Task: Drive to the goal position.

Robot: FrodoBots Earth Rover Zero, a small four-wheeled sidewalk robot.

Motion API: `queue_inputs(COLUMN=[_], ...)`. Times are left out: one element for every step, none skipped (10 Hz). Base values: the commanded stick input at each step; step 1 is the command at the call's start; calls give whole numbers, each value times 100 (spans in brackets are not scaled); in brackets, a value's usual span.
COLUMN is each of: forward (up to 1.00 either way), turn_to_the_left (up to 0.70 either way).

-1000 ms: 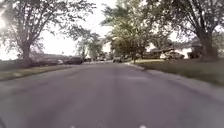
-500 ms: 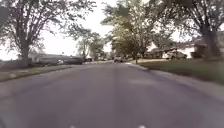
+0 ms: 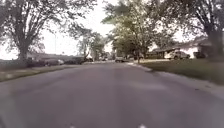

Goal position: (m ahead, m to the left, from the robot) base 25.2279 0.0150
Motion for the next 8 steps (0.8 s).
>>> queue_inputs(forward=[100,100,100,100,100,100,100,100], turn_to_the_left=[0,0,0,0,0,0,0,0])
